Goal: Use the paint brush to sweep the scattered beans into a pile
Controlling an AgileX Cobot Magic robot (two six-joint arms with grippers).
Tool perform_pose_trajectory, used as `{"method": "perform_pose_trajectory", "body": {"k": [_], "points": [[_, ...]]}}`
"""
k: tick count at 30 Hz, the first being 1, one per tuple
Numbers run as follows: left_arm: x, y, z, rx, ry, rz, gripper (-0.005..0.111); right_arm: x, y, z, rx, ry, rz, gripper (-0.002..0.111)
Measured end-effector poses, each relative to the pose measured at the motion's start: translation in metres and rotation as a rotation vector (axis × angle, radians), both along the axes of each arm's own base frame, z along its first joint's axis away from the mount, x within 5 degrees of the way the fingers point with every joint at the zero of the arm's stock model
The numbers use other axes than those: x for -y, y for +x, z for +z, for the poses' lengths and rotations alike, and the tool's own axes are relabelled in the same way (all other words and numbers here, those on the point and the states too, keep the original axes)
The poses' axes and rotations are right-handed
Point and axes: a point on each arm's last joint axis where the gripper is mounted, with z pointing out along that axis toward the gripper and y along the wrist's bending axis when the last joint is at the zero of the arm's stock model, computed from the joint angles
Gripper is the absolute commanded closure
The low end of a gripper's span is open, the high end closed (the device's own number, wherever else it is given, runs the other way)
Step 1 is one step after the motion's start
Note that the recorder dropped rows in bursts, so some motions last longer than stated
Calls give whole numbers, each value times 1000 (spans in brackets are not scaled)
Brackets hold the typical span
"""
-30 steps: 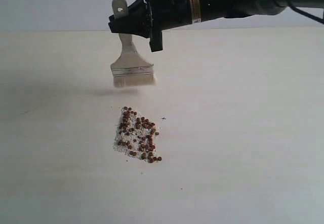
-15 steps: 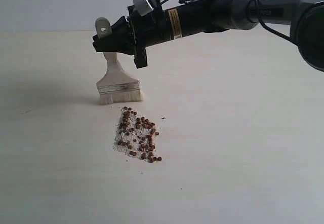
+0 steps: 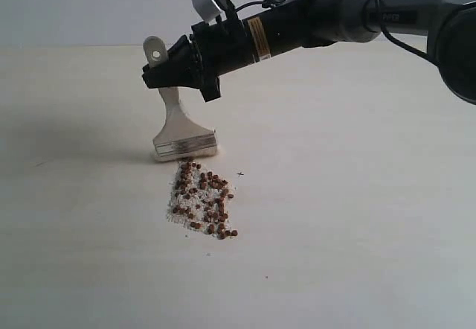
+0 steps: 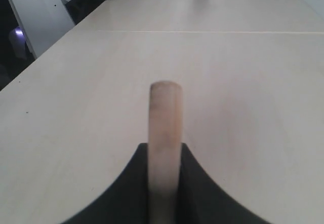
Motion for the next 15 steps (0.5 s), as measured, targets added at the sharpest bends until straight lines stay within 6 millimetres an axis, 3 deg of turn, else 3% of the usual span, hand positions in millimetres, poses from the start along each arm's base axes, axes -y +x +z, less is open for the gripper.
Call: {"method": "perform_pose_trajectory", "body": {"k": [15], "points": [[0, 0, 0, 0, 0, 0, 107, 1, -2, 9, -35, -19, -12, 108]]}}
